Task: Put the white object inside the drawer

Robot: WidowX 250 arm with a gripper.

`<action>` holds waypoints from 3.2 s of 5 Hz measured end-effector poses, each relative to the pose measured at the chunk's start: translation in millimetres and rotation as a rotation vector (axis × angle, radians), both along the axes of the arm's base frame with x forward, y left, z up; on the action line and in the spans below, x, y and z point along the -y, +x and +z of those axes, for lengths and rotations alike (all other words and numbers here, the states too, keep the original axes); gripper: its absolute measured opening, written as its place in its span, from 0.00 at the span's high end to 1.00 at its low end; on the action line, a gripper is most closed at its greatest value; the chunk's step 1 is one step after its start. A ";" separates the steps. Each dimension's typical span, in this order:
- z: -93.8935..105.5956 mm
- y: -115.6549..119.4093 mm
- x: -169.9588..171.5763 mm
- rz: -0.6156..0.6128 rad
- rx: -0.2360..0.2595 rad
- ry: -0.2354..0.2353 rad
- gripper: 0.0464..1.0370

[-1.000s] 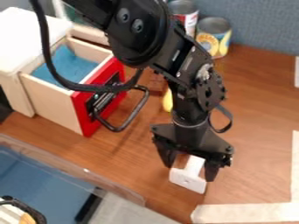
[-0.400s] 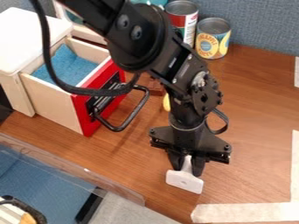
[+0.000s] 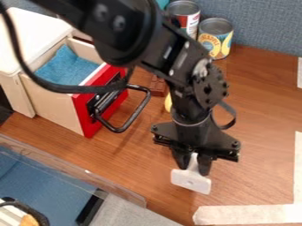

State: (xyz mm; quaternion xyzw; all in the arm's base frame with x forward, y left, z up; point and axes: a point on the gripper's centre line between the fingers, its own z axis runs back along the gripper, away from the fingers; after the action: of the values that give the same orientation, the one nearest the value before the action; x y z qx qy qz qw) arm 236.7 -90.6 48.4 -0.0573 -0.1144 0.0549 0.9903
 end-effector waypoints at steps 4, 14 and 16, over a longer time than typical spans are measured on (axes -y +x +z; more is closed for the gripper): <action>78.2 22.1 -67.4 0.142 0.120 -0.126 0.73; 74.6 47.1 -240.6 0.498 0.146 0.037 0.73; 58.9 49.8 -253.7 0.518 0.114 0.098 0.69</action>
State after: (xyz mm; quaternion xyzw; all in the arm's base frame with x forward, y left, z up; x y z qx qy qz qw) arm 286.5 163.1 107.3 0.0189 -0.1833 0.2976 0.9367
